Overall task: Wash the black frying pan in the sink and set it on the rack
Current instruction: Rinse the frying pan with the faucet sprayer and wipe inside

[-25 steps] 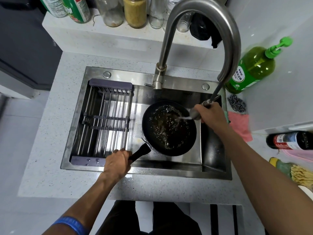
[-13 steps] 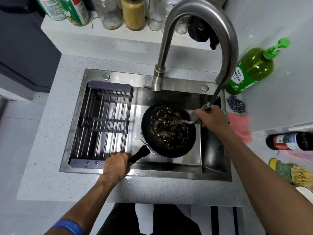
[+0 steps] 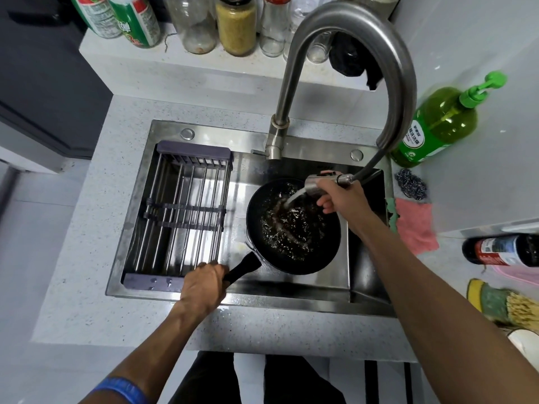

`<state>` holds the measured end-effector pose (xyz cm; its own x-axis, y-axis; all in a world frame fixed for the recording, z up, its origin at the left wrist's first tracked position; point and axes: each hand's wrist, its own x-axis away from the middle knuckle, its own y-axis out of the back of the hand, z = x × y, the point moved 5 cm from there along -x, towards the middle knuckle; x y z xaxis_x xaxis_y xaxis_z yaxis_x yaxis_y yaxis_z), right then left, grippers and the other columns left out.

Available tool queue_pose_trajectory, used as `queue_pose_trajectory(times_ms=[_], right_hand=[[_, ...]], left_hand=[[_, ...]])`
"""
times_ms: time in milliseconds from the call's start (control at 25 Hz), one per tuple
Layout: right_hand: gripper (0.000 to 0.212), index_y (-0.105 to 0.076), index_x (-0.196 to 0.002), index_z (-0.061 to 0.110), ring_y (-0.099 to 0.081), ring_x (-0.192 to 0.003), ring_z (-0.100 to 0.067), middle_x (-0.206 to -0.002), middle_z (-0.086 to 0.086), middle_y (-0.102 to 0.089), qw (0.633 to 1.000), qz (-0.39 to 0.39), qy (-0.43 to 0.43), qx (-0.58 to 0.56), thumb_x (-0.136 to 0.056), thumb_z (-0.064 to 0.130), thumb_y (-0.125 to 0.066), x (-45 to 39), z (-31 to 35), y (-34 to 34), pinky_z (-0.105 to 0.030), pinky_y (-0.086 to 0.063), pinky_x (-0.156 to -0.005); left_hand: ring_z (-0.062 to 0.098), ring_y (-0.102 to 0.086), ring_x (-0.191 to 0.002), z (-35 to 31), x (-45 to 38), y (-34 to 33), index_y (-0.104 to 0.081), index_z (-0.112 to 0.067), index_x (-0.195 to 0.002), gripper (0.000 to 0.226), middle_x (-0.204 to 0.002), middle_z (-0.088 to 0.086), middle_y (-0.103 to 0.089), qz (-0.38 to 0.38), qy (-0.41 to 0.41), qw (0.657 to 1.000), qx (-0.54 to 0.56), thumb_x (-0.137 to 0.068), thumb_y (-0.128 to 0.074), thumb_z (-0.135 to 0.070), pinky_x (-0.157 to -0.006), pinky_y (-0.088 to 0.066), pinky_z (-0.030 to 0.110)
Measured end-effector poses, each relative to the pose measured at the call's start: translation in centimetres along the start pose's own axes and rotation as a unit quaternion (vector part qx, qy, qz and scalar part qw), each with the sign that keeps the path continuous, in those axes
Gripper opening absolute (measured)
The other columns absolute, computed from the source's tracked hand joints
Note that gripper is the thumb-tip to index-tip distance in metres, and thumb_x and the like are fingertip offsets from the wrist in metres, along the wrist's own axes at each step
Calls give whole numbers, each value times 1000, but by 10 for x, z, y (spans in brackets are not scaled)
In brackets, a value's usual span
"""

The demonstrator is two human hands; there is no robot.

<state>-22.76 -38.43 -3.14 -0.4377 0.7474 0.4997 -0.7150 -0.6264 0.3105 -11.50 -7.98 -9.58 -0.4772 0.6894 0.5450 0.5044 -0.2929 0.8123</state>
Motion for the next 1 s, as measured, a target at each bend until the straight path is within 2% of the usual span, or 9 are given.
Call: queue_pose_trajectory(times_ms=[240, 400, 560, 720, 840, 920, 1000], right_hand=[[26, -72, -98, 4, -65, -62, -19, -74, -19, -73, 1000, 13, -12, -24, -89, 29, -68, -6, 2, -14, -34, -59, -64], [29, -72, -98, 0, -64, -62, -20, -76, -22, -72, 1000, 3, -5, -24, -89, 28, -68, -8, 4, -12, -32, -58, -60], [31, -71, -101, -4, -59, -51, -20, -71, -23, -69, 995, 94, -21, 20, -91, 25, -66, 2, 7, -21, -26, -52, -46], [36, -73, -85, -5, -52, -44, -24, -71, -30, -68, 980, 154, -33, 125, -83, 30, -68, 17, -7, 4, -20, -39, -39], [28, -70, -68, 2, -52, -39, -20, -68, -25, -70, 972, 118, -53, 195, -83, 26, -70, 24, -11, 40, -20, -34, -42], [27, -69, -70, 5, -55, -40, -16, -65, -18, -71, 969, 74, -45, 231, -84, 28, -69, 23, -9, 55, -21, -36, -42], [29, -70, -70, 6, -53, -40, -12, -62, -17, -70, 967, 71, -26, 243, -84, 32, -68, 22, -2, 46, -20, -36, -42]], left_hand=[[8, -50, -67, 3, -1, -3, -65, -27, -98, 12, -76, -11, -55, 0, 4, 1000, 11, -91, -59, -34, -63, -38, 20], [8, -52, -65, 3, -2, -4, -64, -26, -96, 11, -75, -11, -55, 1, 3, 1000, 10, -92, -58, -35, -62, -37, 19], [7, -52, -64, 2, -2, -4, -64, -27, -96, 9, -76, -11, -56, 7, 0, 1000, 5, -93, -59, -34, -59, -37, 19], [8, -59, -65, 3, -3, -5, -65, -26, -95, 11, -75, -9, -62, 7, 11, 1000, 8, -92, -59, -35, -59, -42, 20], [7, -59, -65, 5, -5, -8, -64, -27, -98, 10, -75, -10, -61, 19, 13, 1000, 15, -93, -59, -34, -60, -44, 19], [6, -57, -64, 5, -5, -8, -64, -27, -100, 11, -75, -10, -61, 26, 18, 999, 14, -92, -60, -35, -58, -41, 18], [5, -54, -63, 4, -5, -6, -65, -28, -101, 13, -75, -11, -60, 20, 15, 1000, 7, -91, -60, -37, -53, -34, 17]])
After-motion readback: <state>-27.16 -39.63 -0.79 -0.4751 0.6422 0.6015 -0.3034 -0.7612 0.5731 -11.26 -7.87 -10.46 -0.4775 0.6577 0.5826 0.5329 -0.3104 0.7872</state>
